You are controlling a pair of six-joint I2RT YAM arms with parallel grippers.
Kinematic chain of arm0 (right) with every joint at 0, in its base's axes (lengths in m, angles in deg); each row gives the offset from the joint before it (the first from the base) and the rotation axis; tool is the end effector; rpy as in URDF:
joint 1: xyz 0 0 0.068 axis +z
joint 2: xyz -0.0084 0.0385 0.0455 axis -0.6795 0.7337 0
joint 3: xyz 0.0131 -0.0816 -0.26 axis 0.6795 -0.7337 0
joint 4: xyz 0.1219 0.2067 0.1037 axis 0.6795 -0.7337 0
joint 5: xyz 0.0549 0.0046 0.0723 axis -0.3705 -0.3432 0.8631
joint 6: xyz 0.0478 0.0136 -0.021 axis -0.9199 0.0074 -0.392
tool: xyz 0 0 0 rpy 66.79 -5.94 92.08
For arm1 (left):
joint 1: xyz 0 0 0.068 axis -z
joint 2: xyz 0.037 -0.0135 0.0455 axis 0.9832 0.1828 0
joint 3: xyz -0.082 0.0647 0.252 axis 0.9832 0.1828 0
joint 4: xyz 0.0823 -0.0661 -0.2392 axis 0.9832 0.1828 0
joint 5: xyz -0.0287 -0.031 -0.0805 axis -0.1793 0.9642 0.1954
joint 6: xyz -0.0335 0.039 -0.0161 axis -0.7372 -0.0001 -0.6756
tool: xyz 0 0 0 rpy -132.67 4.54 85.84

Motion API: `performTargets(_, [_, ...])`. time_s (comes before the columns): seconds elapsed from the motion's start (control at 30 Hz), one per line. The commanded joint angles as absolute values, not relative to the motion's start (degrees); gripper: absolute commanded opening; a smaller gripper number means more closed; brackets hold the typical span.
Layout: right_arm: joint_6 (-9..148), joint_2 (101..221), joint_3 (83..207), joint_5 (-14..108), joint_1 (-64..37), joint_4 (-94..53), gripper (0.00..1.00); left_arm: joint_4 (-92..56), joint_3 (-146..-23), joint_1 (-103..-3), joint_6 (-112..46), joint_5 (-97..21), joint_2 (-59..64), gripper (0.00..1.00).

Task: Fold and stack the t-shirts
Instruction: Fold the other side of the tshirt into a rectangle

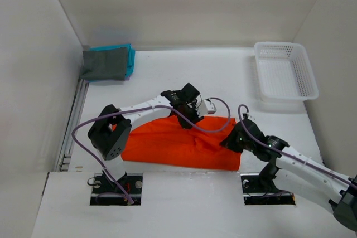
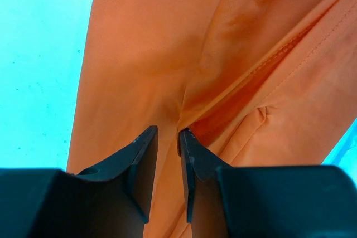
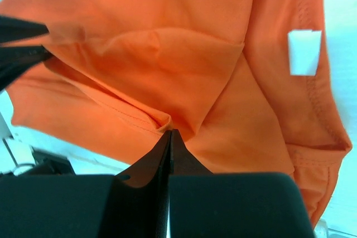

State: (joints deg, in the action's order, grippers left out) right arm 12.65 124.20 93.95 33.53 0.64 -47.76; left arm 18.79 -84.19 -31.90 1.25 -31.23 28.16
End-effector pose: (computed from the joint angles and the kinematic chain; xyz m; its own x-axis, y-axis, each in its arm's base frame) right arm 0.1150 0.1043 0.1904 -0.8094 0.4608 -0.3639 0.1970 0.7970 0.5710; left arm 0.2362 -0.2721 0.2081 -0.2534 0.8310 -0.4952 0.9630 0.2651 -0.0481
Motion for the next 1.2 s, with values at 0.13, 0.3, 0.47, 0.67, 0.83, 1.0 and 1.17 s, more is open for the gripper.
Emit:
performTargets(0.13, [11.5,119.0,89.3,37.2,3.6,-45.0,0.03,21.0,-85.0,-31.8,2.2,-30.6,28.3,0.24])
performTargets(0.3, [12.0,117.3,87.8,40.2,6.5,-44.0,0.17,24.2,-85.5,-31.8,3.4,-29.3,28.3,0.35])
performTargets(0.47, [16.0,115.2,90.7,42.1,11.0,-46.6,0.2,29.9,-84.5,-33.0,8.8,-28.3,26.4,0.5])
performTargets(0.67, [24.1,117.7,99.5,35.5,8.7,-48.8,0.17,32.8,-84.1,-34.5,13.4,-27.5,22.9,0.6])
performTargets(0.83, [26.5,127.3,101.2,32.1,-0.1,-42.1,0.09,34.9,-85.0,-35.9,14.7,-25.5,21.8,0.65])
performTargets(1.0, [27.1,137.3,99.1,33.3,-4.0,-30.3,0.05,31.1,-85.0,-41.4,11.7,-24.9,21.4,0.66])
performTargets(1.17, [26.9,142.6,97.5,40.4,-1.1,-23.3,0.01,22.9,-86.8,-43.3,3.4,-28.5,23.6,0.68])
